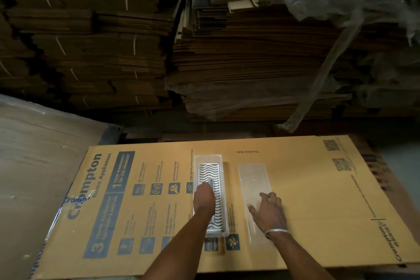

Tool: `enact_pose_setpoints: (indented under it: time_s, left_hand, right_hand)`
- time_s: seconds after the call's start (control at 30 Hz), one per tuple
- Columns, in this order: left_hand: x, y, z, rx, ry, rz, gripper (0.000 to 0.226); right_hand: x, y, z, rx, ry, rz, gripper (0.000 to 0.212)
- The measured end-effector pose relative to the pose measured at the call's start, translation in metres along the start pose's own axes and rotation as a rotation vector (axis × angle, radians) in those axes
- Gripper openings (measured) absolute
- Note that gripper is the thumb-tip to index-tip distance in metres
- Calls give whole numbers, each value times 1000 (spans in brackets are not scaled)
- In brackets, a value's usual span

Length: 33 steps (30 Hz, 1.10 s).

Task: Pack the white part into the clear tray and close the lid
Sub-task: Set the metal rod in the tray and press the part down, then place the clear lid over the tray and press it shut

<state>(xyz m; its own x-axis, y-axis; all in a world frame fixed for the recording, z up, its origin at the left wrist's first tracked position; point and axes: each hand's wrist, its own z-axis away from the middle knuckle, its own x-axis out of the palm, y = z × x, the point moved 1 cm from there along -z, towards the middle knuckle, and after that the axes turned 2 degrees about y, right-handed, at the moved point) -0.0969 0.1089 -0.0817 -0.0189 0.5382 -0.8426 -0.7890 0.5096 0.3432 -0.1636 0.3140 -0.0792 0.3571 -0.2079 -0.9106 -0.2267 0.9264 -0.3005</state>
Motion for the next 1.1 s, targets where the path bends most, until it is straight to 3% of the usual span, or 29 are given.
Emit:
enact_pose_setpoints:
  time_s: [0.4, 0.57, 0.9, 0.97, 1.03, 1.1]
  left_hand:
    - [3, -4, -2, 64, 92, 100, 27]
    - [-6, -11, 1, 138, 62, 130, 37]
    - [-31, -54, 23, 259, 199, 304, 26]
    - [-36, -62, 28, 277, 222, 333, 32]
    - [-38, -69, 29, 243, 239, 398, 42]
    - [-40, -75, 29, 164, 251, 420, 28]
  right_hand:
    - [10, -12, 2, 82, -100, 167, 101]
    - [15, -10, 2, 173, -128, 131, 101]
    - [8, -11, 2, 228, -105, 58, 112]
    - [6, -12, 3, 229, -101, 54, 113]
    - [3, -14, 4, 237, -97, 33, 113]
    - [-2, -19, 5, 230, -77, 14, 111]
